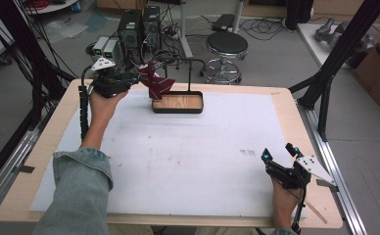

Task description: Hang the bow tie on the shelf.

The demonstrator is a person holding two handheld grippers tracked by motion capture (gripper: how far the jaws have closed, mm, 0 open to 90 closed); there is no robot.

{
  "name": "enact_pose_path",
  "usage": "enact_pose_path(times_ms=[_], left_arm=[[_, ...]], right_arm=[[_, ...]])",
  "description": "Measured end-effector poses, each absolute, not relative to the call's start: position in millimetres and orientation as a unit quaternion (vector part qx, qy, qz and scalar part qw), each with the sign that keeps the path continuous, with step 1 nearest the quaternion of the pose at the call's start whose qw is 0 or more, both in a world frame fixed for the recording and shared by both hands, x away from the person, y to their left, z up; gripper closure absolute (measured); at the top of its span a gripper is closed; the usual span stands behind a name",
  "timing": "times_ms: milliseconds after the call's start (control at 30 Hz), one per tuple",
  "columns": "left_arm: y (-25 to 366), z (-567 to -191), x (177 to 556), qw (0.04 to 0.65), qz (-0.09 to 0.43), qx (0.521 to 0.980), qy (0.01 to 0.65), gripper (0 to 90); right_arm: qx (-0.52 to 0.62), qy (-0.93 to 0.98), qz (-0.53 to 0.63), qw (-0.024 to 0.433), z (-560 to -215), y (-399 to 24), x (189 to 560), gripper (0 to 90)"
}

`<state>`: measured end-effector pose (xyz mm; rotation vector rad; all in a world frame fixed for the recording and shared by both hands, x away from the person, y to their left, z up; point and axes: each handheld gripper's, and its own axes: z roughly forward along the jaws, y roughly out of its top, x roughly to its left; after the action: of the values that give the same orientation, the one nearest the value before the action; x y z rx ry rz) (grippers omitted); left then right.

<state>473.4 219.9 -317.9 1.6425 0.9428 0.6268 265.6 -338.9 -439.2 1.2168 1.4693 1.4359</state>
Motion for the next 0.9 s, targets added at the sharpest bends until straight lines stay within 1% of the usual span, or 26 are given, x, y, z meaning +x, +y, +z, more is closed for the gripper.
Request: enact_pose_path(times_ms=[200, 467, 633, 767, 900], left_arm=[[234, -305, 437, 0.559, 0.277, 0.677, 0.390, 54.2], [249, -303, 389, 0.579, 0.290, 0.659, 0.381, 52.1], [258, -308, 362, 0.591, 0.300, 0.646, 0.379, 49.7], [265, -318, 342, 0.590, 0.303, 0.644, 0.380, 47.9], [271, -326, 322, 0.592, 0.308, 0.638, 0.384, 43.6]], right_arm=[[0.474, 0.572, 0.562, 0.363, -439, -340, 265, 10.3], [0.476, 0.569, 0.564, 0.364, -439, -341, 266, 10.3], [0.475, 0.569, 0.563, 0.364, -439, -341, 265, 10.3], [0.475, 0.569, 0.564, 0.364, -440, -341, 265, 10.3], [0.475, 0.569, 0.564, 0.365, -440, -341, 265, 10.3]])
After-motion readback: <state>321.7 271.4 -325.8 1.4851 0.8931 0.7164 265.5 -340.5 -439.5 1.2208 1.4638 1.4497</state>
